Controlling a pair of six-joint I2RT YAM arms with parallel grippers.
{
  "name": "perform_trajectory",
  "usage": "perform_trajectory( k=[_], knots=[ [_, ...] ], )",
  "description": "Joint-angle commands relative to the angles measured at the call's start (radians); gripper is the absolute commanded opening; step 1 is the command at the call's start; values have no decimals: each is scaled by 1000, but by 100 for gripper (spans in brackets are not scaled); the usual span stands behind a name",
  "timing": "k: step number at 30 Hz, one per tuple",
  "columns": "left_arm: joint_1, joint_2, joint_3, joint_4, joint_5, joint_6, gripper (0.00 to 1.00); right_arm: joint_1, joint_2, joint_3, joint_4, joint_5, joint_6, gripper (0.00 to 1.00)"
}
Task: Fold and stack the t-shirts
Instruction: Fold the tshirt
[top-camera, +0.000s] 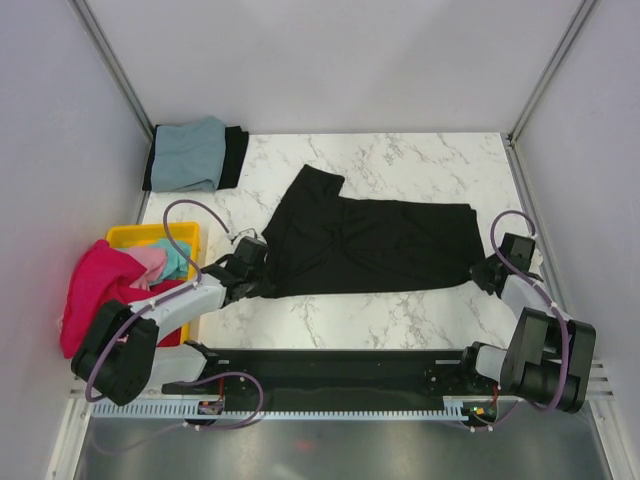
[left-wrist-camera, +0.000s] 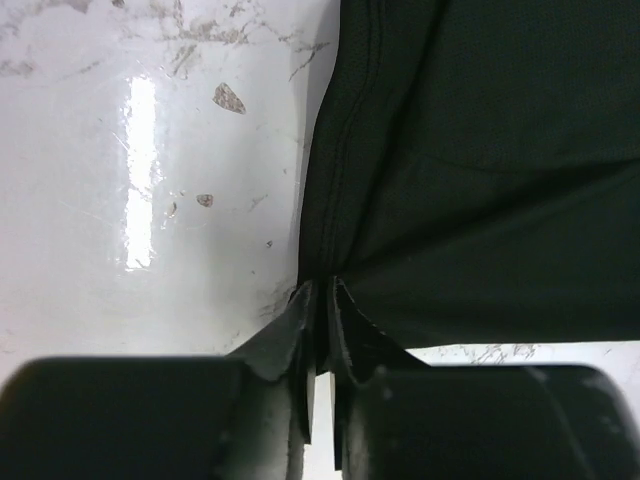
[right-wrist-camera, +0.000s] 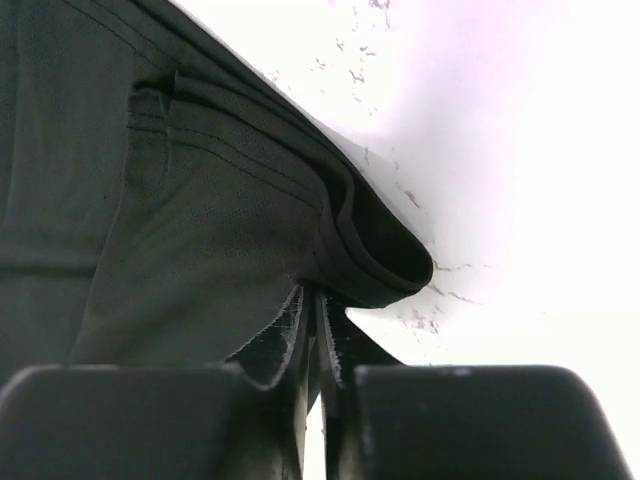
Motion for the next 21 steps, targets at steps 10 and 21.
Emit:
perform_trajectory(
  k=[10,21],
  knots=[
    [7,-162,55,-137,-4,22,2,-102,-67,-43,-109,-26,-31,0],
    [7,-300,113,-332,63,15,92,-102,-273,26,-256,-94,-24,98]
  ],
)
